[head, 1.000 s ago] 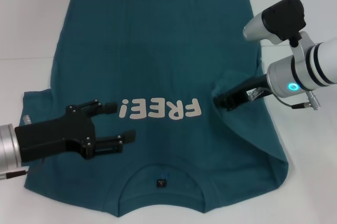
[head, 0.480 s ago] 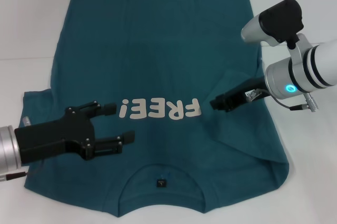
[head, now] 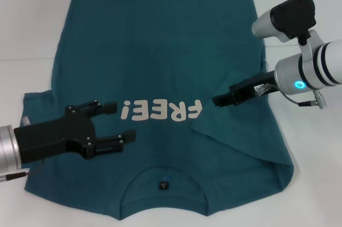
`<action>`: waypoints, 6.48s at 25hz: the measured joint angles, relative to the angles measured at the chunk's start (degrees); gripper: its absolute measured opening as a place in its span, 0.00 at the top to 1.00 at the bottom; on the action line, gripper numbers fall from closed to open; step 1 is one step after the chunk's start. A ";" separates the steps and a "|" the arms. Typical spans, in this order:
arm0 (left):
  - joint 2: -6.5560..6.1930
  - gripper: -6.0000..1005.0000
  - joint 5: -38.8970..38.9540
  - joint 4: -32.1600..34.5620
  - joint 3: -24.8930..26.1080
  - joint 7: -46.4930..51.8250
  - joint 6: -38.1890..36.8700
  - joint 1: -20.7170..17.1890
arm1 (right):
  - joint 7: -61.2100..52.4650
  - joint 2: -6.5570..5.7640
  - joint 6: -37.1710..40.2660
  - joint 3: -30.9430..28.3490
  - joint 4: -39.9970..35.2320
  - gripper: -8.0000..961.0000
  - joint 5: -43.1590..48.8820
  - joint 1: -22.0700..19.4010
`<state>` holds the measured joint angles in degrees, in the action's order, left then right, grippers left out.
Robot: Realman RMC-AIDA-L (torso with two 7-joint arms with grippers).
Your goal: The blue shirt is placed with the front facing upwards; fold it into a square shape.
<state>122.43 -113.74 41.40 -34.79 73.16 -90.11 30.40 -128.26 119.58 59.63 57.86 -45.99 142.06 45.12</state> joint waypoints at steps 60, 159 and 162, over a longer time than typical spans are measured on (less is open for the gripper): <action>1.21 0.14 -10.45 15.80 0.13 39.97 12.81 -5.34 | 51.27 -1.83 38.06 -16.68 -9.25 0.02 -27.20 -23.80; 0.30 0.22 -35.48 22.32 -1.56 75.31 15.15 -3.86 | 57.70 0.03 33.71 -18.30 -0.24 0.02 -27.43 -21.65; 0.28 0.22 -36.01 22.25 -1.54 75.29 15.20 -3.75 | 57.69 0.03 33.71 -18.17 -0.24 0.02 -27.40 -21.65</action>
<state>122.71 -149.75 63.65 -36.33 148.45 -74.91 26.65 -70.57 119.61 93.33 39.70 -46.23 114.65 23.47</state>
